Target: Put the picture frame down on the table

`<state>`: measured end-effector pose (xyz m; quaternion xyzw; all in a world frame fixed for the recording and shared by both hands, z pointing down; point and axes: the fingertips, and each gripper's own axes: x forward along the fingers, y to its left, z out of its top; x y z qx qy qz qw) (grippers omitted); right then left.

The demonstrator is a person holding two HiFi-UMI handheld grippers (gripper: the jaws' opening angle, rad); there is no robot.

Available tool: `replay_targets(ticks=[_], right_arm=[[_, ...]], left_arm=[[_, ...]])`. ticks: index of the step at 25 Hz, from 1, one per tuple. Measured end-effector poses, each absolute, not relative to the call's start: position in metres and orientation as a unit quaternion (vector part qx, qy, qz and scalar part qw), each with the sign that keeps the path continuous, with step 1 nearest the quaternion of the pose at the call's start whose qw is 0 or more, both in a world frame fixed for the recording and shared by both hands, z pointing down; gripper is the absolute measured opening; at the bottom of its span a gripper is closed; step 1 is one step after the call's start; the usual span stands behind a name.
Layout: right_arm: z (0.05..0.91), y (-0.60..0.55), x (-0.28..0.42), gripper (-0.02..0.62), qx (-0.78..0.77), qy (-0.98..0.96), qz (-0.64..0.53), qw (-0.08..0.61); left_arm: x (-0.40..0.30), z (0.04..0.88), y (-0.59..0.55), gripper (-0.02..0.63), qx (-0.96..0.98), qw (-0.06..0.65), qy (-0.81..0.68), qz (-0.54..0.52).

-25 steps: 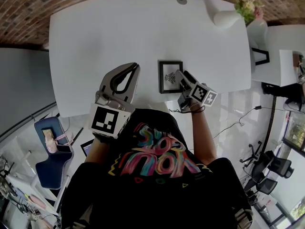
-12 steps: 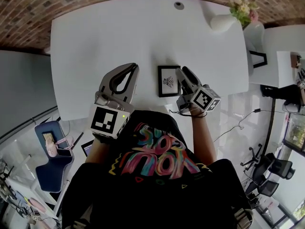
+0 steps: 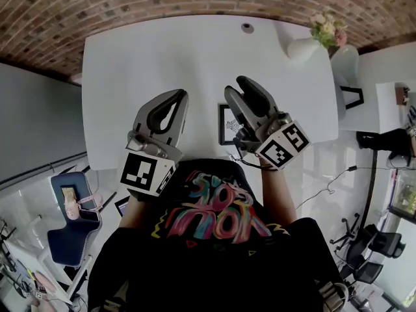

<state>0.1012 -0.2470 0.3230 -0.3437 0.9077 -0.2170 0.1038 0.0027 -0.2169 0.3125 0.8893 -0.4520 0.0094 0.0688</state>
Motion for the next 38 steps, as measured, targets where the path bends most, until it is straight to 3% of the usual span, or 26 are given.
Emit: replay_targets(ticks=[11,17,38], right_arm=[[0.272,-0.224,0.079,0.108,-0.361,0.928,-0.072,0.048],[0.270,-0.219,0.075,0.027,-0.378,0.925,-0.037,0.024],[0.282,-0.224,0.078,0.020,-0.391,0.919,-0.056,0.010]], left_arm=[[-0.019,0.273,-0.209,0.031,0.876,0.033,-0.480,-0.027],[-0.023,0.272,-0.209,0.031,0.870,0.037,-0.490,-0.041],[-0.020,0.280,-0.210,0.031,0.877,0.051,-0.477,-0.042]])
